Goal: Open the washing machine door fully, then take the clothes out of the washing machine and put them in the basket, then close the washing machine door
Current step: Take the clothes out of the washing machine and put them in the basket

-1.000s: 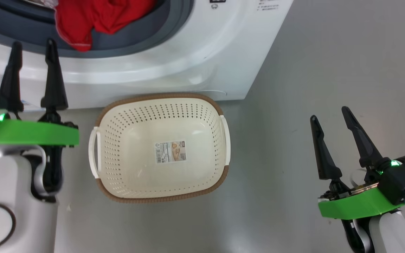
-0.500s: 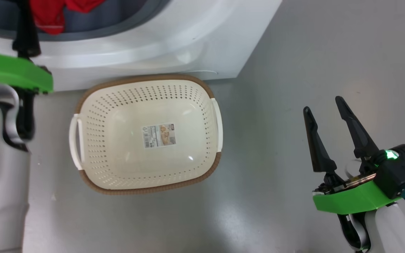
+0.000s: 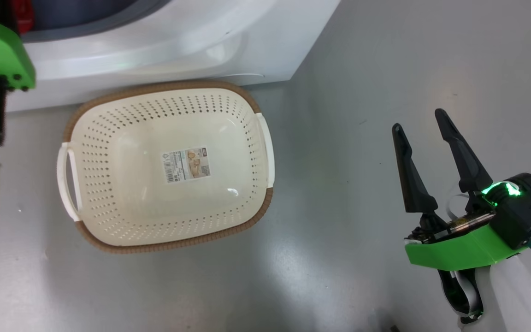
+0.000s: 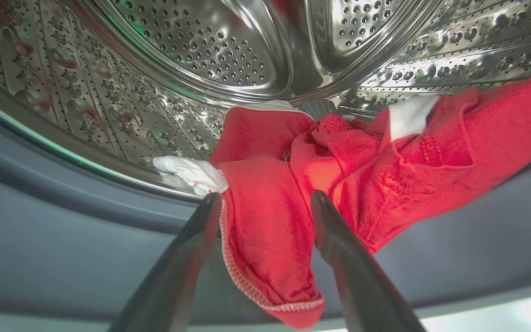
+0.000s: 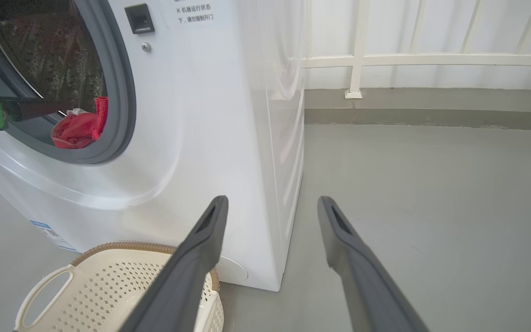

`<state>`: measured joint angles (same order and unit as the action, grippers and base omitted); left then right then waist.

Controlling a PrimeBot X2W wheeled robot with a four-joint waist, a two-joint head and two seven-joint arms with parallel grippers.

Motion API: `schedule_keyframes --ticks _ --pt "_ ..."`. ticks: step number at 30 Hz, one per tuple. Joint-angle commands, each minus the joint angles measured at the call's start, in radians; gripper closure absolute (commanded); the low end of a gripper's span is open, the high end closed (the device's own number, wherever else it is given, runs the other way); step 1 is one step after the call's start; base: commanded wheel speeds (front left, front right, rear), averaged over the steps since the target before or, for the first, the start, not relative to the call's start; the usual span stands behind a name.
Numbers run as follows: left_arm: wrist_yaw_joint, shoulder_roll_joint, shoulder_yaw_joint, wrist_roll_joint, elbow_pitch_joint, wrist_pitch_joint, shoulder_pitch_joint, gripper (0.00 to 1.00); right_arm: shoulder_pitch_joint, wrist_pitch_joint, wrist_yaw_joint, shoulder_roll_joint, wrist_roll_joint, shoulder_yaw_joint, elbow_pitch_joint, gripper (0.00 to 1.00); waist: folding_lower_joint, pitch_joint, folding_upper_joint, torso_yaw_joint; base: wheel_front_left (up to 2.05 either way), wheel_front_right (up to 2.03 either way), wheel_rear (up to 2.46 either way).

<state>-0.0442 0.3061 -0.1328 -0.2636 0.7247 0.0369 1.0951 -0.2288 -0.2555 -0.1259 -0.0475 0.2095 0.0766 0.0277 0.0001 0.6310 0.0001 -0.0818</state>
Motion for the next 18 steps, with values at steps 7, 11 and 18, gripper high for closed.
schedule_keyframes --ticks 7,11,18 --pt "-0.020 0.119 -0.034 0.075 0.077 0.046 0.092 0.00 -0.020 -0.006 -0.005 -0.003 0.038 0.039 0.019 0.00 -0.0001 0.033 -0.0001 -0.037 0.00 0.00 0.00" --pt "-0.027 0.142 -0.066 0.111 0.122 0.064 0.126 0.00 -0.024 -0.006 -0.005 -0.003 0.057 0.053 0.022 0.00 -0.0001 0.046 -0.0001 -0.053 0.00 0.00 0.00" --pt "-0.032 0.159 -0.099 0.136 0.185 0.117 0.164 0.00 -0.031 -0.006 -0.005 -0.003 0.088 0.078 0.017 0.00 -0.0001 0.061 -0.0001 -0.077 0.00 0.00 0.00"
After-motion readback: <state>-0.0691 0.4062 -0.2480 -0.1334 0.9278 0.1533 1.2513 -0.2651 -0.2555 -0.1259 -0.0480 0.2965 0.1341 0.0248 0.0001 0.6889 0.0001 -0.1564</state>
